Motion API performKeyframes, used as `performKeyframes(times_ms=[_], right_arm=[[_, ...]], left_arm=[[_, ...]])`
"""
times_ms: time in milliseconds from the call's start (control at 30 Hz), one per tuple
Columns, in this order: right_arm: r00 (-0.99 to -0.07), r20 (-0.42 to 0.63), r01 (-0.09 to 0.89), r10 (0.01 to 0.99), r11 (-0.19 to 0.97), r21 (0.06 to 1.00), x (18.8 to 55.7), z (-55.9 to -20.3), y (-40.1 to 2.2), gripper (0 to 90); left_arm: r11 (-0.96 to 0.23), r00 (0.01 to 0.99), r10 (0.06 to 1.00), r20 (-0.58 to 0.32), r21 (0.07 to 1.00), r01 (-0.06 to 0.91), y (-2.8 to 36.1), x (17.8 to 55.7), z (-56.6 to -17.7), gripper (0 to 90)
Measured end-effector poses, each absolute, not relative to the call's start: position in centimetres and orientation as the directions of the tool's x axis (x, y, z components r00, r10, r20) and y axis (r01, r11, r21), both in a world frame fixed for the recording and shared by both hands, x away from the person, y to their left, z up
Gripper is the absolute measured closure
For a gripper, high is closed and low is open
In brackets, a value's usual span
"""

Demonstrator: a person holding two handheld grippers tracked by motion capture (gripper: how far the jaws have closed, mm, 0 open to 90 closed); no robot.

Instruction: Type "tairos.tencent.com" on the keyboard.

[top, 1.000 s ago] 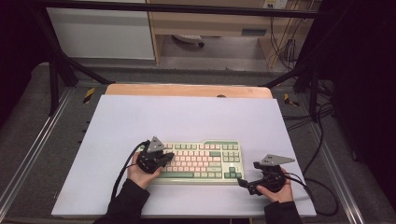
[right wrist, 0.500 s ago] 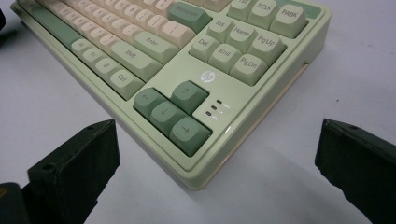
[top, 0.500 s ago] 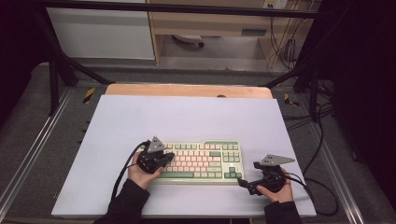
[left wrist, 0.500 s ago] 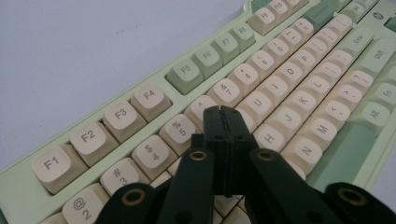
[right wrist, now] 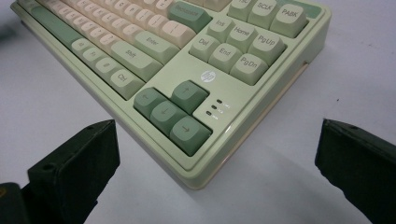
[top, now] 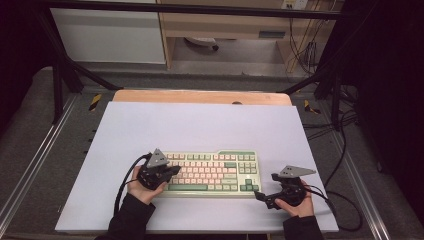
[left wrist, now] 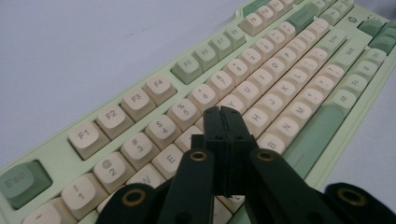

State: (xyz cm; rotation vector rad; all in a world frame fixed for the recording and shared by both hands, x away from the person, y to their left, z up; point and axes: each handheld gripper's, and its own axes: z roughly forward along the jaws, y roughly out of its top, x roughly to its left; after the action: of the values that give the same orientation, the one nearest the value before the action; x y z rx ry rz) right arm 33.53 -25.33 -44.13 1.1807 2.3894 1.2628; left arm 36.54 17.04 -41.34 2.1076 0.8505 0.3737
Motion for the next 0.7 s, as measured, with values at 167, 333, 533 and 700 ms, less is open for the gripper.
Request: performKeyframes(times_ms=[167,333,533,700], right_arm=[[-0.663,0.187,0.562,0.725,0.317,0.764,33.5,-44.1,-25.3,0.5],[-0.663,0.187,0.562,0.725,0.317,0.764,33.5,-44.1,-25.3,0.4],[-0.664,0.185,0.561,0.724,0.319,0.764,33.5,-44.1,-25.3,0.4],[-0.665,0.183,0.56,0.724,0.321,0.764,33.5,-44.1,-25.3,0.4]], left_arm=[[-0.439,0.722,0.692,-0.023,0.78,0.446,17.8,36.3,-41.3,90.0],[-0.435,0.715,0.698,-0.023,0.78,0.449,18.5,36.1,-41.3,90.0],[-0.427,0.705,0.709,-0.024,0.781,0.455,19.5,35.7,-41.3,90.0],[-0.426,0.696,0.718,-0.02,0.778,0.462,20.4,35.5,-41.5,90.0]])
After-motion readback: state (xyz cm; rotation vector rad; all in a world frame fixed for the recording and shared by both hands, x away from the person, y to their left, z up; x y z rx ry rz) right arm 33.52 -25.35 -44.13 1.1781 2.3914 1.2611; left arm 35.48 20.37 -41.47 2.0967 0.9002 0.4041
